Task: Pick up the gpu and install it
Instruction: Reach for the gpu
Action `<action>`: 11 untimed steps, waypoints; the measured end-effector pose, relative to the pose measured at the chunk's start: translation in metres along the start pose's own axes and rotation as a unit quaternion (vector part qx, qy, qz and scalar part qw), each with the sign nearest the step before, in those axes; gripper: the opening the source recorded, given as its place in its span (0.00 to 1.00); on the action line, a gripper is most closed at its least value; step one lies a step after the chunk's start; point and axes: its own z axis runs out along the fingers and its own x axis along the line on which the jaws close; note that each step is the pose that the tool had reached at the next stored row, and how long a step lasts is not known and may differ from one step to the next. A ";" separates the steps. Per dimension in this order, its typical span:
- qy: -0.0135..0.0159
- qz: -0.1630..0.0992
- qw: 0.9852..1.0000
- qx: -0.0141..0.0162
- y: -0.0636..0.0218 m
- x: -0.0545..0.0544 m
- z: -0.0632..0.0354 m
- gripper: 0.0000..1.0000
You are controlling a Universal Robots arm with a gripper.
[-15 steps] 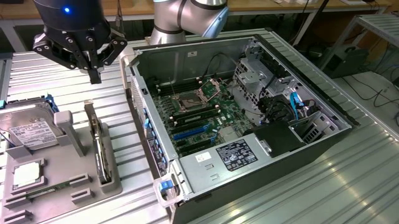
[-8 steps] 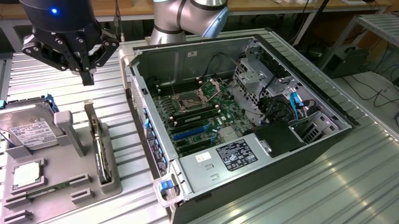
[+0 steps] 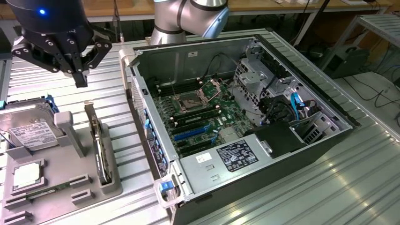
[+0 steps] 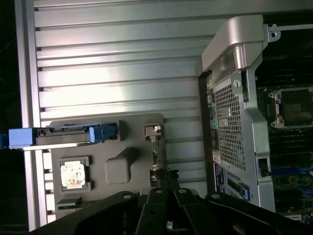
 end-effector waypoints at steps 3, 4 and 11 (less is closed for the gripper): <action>0.000 0.000 1.000 0.000 -0.0009 0.006 -0.0002 0.11; 0.000 0.000 1.000 0.000 -0.0012 0.007 -0.0003 0.11; 0.000 0.000 1.000 0.000 -0.0027 0.017 -0.0006 0.11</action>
